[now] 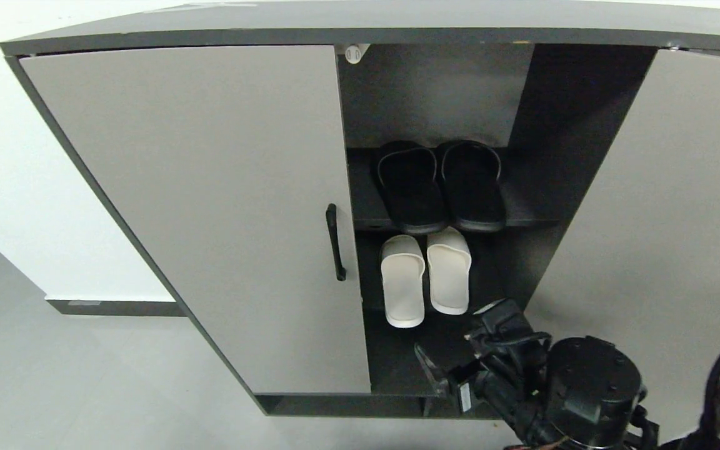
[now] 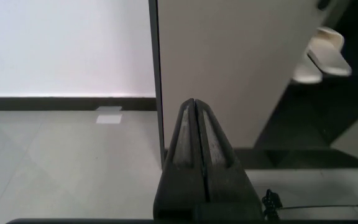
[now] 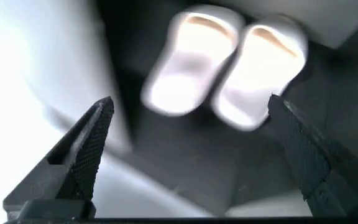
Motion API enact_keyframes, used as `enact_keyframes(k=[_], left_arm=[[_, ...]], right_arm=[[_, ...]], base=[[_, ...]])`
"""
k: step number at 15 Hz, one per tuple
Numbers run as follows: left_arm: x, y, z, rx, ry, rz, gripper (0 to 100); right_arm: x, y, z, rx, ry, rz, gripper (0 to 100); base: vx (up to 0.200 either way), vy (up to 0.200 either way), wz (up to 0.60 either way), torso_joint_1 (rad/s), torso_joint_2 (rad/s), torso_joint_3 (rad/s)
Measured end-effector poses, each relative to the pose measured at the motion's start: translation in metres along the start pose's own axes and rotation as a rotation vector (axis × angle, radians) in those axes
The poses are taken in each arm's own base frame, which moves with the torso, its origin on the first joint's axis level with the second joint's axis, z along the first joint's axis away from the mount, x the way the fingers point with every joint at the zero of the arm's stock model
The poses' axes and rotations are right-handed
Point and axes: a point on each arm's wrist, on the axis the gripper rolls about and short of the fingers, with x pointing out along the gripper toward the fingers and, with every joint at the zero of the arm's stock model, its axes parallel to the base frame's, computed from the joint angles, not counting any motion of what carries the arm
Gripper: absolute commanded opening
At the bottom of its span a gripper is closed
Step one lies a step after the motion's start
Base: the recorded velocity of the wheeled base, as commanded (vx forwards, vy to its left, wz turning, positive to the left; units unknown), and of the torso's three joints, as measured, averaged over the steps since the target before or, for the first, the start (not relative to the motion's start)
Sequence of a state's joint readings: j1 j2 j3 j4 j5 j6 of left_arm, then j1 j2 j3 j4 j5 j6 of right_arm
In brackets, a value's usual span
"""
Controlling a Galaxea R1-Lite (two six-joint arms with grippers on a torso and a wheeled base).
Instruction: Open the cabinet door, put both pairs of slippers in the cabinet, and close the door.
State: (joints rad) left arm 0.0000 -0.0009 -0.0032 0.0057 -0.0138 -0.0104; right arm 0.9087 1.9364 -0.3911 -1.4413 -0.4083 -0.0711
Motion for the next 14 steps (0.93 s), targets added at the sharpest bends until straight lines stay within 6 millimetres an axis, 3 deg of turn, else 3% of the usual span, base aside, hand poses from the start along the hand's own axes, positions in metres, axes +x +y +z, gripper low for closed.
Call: enact_keyframes(k=[3, 6, 9, 12, 14], left_arm=[[0.0, 0.0, 0.0, 0.0, 0.0, 0.0, 0], [0.0, 0.0, 0.0, 0.0, 0.0, 0.0, 0], [0.0, 0.0, 0.0, 0.0, 0.0, 0.001, 0], [0.0, 0.0, 0.0, 0.0, 0.0, 0.001, 0], [0.0, 0.0, 0.0, 0.0, 0.001, 0.002, 0]], right_arm=[[-0.035, 0.005, 0.016, 0.072, -0.044, 0.129, 0], [-0.057, 0.006, 0.028, 0.089, -0.091, 0.239, 0], [-0.073, 0.001, 0.046, 0.122, -0.176, 0.341, 0], [-0.08, -0.008, 0.092, 0.17, -0.376, 0.327, 0], [-0.087, -0.021, 0.126, 0.124, -0.531, 0.265, 0]], base=[[-0.2, 0.0, 0.0, 0.004, 0.0, 0.002], [-0.2, 0.0, 0.0, 0.002, 0.01, 0.004], [0.0, -0.2, 0.0, 0.004, 0.0, 0.002], [0.0, -0.2, 0.0, -0.002, 0.0, 0.004], [0.0, 0.0, 0.0, 0.0, 0.0, 0.0]])
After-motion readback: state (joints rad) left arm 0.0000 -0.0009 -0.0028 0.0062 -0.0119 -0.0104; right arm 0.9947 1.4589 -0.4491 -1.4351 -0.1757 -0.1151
